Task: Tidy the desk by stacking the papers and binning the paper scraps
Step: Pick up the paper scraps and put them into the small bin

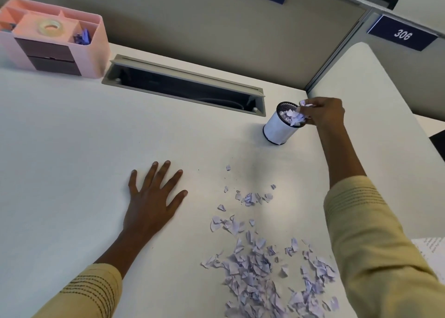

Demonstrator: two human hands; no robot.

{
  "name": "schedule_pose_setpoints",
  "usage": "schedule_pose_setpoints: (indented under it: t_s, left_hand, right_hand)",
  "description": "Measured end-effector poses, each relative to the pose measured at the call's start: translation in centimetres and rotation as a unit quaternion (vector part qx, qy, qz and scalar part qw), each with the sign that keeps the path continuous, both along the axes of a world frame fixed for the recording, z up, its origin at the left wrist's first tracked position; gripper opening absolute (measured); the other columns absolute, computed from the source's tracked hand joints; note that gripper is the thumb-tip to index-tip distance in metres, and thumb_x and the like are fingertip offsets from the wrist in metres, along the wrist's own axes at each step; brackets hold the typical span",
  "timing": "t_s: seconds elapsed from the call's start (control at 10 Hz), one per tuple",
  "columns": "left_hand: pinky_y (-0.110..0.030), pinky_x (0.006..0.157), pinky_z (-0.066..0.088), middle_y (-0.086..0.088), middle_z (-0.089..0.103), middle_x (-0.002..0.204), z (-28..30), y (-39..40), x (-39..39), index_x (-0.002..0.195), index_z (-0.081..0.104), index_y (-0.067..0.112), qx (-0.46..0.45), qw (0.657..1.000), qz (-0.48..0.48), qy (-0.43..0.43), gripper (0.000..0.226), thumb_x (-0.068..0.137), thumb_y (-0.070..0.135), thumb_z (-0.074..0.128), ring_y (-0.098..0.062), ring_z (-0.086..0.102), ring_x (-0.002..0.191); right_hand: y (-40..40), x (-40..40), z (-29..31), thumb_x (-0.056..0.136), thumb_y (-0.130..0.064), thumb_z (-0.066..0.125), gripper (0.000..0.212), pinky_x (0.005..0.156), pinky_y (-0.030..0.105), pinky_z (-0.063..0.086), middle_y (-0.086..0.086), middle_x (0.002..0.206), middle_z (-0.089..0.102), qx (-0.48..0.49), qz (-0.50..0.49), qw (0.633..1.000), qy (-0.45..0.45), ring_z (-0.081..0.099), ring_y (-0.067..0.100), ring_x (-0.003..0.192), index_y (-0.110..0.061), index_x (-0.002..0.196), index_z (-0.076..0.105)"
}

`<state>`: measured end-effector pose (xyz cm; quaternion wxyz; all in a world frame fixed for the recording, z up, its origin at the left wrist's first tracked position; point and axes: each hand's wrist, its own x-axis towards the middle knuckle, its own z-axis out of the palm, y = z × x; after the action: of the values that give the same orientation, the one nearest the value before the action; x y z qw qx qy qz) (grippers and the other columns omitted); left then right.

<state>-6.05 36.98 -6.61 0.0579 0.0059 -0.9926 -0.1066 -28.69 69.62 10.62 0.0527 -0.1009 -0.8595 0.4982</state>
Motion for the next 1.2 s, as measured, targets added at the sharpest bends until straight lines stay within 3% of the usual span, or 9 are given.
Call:
schedule_pose_setpoints:
  t_s: [0.1, 0.3, 0.4, 0.6, 0.7, 0.8, 0.9, 1.1, 1.2]
  left_hand:
    - [-0.06, 0.112, 0.015, -0.004, 0.036, 0.152, 0.0, -0.1, 0.0, 0.139, 0.048, 0.03, -0.015, 1.0, -0.004, -0.005, 0.059, 0.092, 0.058, 0.026, -0.025, 0.031, 0.142]
    - [-0.06, 0.112, 0.015, -0.004, 0.035, 0.152, -0.1, -0.1, -0.1, 0.14, 0.047, 0.03, -0.017, 1.0, -0.003, -0.008, 0.059, 0.093, 0.059, 0.025, -0.025, 0.03, 0.142]
    - [-0.06, 0.112, 0.015, -0.004, 0.035, 0.153, 0.0, -0.1, -0.1, 0.14, 0.047, 0.03, -0.015, 1.0, -0.004, -0.009, 0.059, 0.093, 0.058, 0.026, -0.025, 0.03, 0.142]
    - [-0.06, 0.112, 0.015, -0.003, 0.035, 0.153, 0.2, 0.0, 0.0, 0.14, 0.047, 0.03, -0.009, 1.0, 0.001, -0.014, 0.059, 0.092, 0.058, 0.026, -0.024, 0.03, 0.142]
    - [-0.06, 0.112, 0.015, -0.002, 0.035, 0.153, 0.2, 0.0, -0.1, 0.14, 0.047, 0.031, -0.011, 1.0, 0.002, -0.016, 0.059, 0.092, 0.059, 0.025, -0.024, 0.03, 0.142]
    - [-0.06, 0.112, 0.015, -0.002, 0.035, 0.153, 0.1, -0.1, -0.1, 0.14, 0.047, 0.031, -0.007, 1.0, 0.002, -0.014, 0.059, 0.092, 0.059, 0.025, -0.024, 0.03, 0.142]
    - [-0.06, 0.112, 0.016, -0.003, 0.036, 0.152, 0.1, 0.0, -0.1, 0.139, 0.047, 0.03, -0.007, 1.0, 0.002, -0.009, 0.06, 0.092, 0.059, 0.025, -0.025, 0.031, 0.142]
    - [-0.06, 0.112, 0.014, -0.002, 0.035, 0.153, 0.0, -0.1, 0.0, 0.139, 0.047, 0.031, 0.0, 1.0, 0.003, -0.005, 0.059, 0.092, 0.059, 0.025, -0.024, 0.03, 0.142]
    - [-0.059, 0.112, 0.014, -0.001, 0.035, 0.153, 0.1, 0.0, 0.0, 0.139, 0.048, 0.032, 0.005, 1.0, 0.005, -0.005, 0.059, 0.091, 0.06, 0.025, -0.023, 0.03, 0.142]
  right_hand:
    - [-0.5, -2.1, -0.4, 0.071, -0.008, 0.079, 0.028, 0.054, 0.016, 0.054, 0.006, 0.069, 0.067, 0.044, -0.009, 0.999, -0.022, 0.062, 0.005, 0.048, -0.001, 0.097, 0.071]
    - [-0.3, -2.3, 0.5, 0.077, -0.011, 0.07, 0.023, 0.079, 0.04, 0.057, 0.014, 0.089, 0.067, 0.113, 0.017, 0.993, -0.029, 0.065, 0.029, 0.078, -0.005, 0.099, 0.072]
    - [-0.3, -1.5, 0.4, 0.082, -0.01, 0.058, 0.023, 0.081, 0.018, 0.05, 0.012, 0.095, 0.071, 0.224, 0.045, 0.973, 0.034, 0.064, 0.022, 0.076, -0.007, 0.098, 0.074]
    - [-1.8, 0.3, -2.5, 0.094, -0.018, 0.038, 0.034, 0.061, 0.031, 0.025, 0.02, 0.075, 0.046, 0.395, 0.152, 0.905, -0.038, 0.044, 0.036, 0.074, 0.0, 0.07, 0.053]
    - [-2.1, 1.2, -3.1, 0.093, -0.009, 0.039, 0.034, 0.061, 0.029, 0.024, 0.018, 0.076, 0.048, 0.384, 0.166, 0.906, -0.063, 0.041, 0.031, 0.075, -0.017, 0.061, 0.045]
    - [-1.6, 2.1, -3.6, 0.09, -0.012, 0.051, 0.02, 0.07, 0.025, 0.041, 0.014, 0.094, 0.069, 0.292, 0.118, 0.946, 0.074, 0.059, 0.028, 0.084, -0.008, 0.093, 0.07]
    - [-1.6, 5.5, -4.8, 0.084, -0.011, 0.062, 0.014, 0.067, 0.012, 0.046, 0.006, 0.09, 0.072, 0.205, 0.086, 0.963, 0.154, 0.06, 0.006, 0.069, -0.01, 0.091, 0.073]
    - [-1.9, 14.5, -11.2, 0.065, -0.06, 0.073, 0.048, 0.084, 0.034, 0.05, -0.002, 0.107, 0.056, 0.252, 0.164, 0.946, -0.123, 0.057, 0.017, 0.095, -0.034, 0.105, 0.067]
    - [-3.3, 18.1, -11.1, 0.046, -0.074, 0.072, 0.073, 0.086, 0.033, 0.048, -0.005, 0.111, 0.044, 0.239, 0.201, 0.94, -0.141, 0.048, 0.018, 0.106, -0.043, 0.111, 0.061]
